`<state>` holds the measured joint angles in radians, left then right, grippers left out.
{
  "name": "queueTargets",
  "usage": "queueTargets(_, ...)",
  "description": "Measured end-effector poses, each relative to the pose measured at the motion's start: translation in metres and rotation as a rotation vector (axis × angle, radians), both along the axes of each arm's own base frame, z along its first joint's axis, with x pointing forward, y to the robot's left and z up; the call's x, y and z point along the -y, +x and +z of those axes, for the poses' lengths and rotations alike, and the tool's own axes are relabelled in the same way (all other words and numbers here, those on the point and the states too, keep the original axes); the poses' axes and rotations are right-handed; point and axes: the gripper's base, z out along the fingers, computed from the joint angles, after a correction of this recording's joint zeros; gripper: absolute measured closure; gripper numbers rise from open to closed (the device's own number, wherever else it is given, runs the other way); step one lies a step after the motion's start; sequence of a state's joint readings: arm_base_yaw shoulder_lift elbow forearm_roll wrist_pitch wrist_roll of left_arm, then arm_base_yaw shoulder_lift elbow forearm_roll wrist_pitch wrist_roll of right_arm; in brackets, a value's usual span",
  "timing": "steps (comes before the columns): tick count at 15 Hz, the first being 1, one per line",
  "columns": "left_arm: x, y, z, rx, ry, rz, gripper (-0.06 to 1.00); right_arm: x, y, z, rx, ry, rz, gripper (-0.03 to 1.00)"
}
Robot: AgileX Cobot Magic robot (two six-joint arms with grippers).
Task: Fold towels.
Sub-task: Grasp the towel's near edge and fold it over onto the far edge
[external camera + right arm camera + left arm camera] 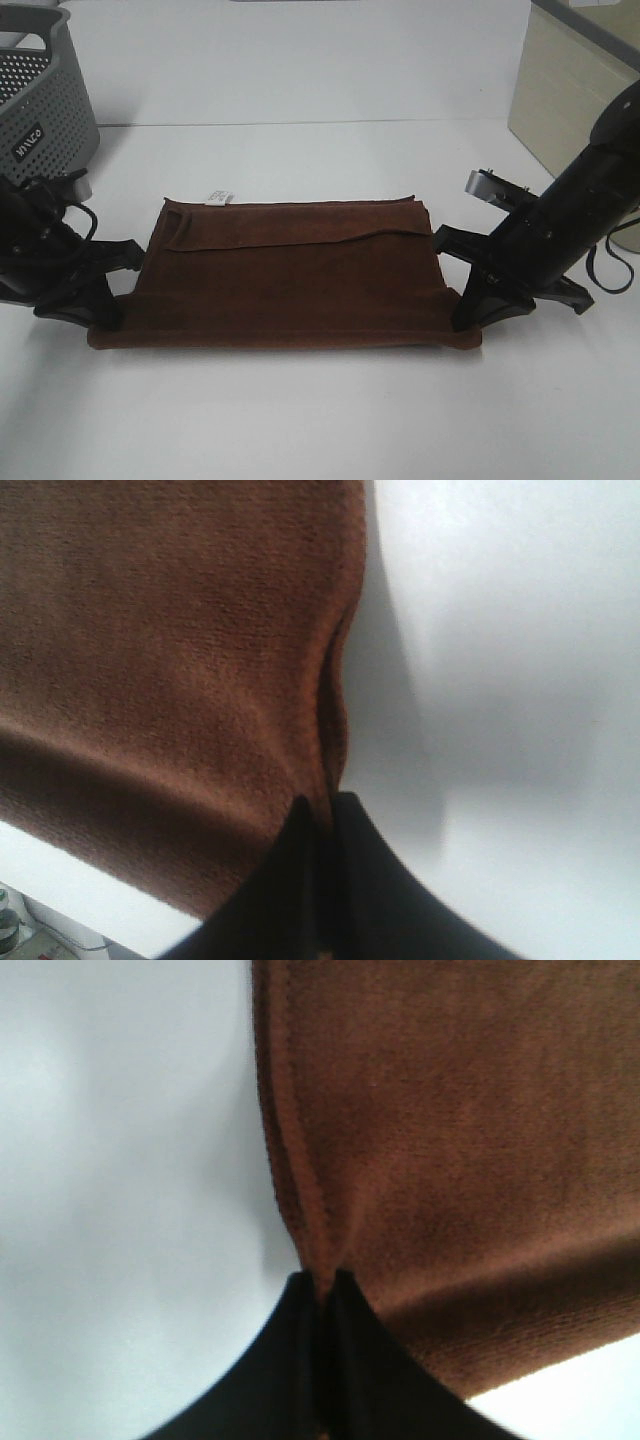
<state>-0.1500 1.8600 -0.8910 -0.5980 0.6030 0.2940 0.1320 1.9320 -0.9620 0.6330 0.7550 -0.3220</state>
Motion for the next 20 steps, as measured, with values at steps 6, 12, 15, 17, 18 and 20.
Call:
queueTargets(6, 0.004, 0.027, 0.032, 0.119, -0.033, 0.061, 0.94, -0.005, 0.034, 0.043, 0.171, 0.032, 0.013, 0.97)
queueTargets(12, 0.007, 0.076, 0.06, 0.303, -0.041, 0.132, 0.94, -0.015, 0.094, 0.067, 0.289, 0.065, 0.021, 0.97)
queueTargets(15, 0.011, 0.104, 0.042, 0.3, -0.036, 0.133, 0.94, -0.017, 0.115, 0.042, 0.266, 0.058, 0.017, 0.97)
queueTargets(17, 0.013, 0.116, 0.023, 0.272, -0.032, 0.139, 0.94, -0.017, 0.124, 0.023, 0.258, 0.045, 0.005, 0.97)
queueTargets(18, 0.013, 0.119, 0.015, 0.263, -0.026, 0.142, 0.94, -0.017, 0.127, 0.014, 0.256, 0.037, -0.003, 0.97)
queueTargets(20, 0.012, 0.122, 0.001, 0.258, -0.013, 0.157, 0.93, -0.016, 0.129, 0.007, 0.264, 0.027, -0.012, 0.97)
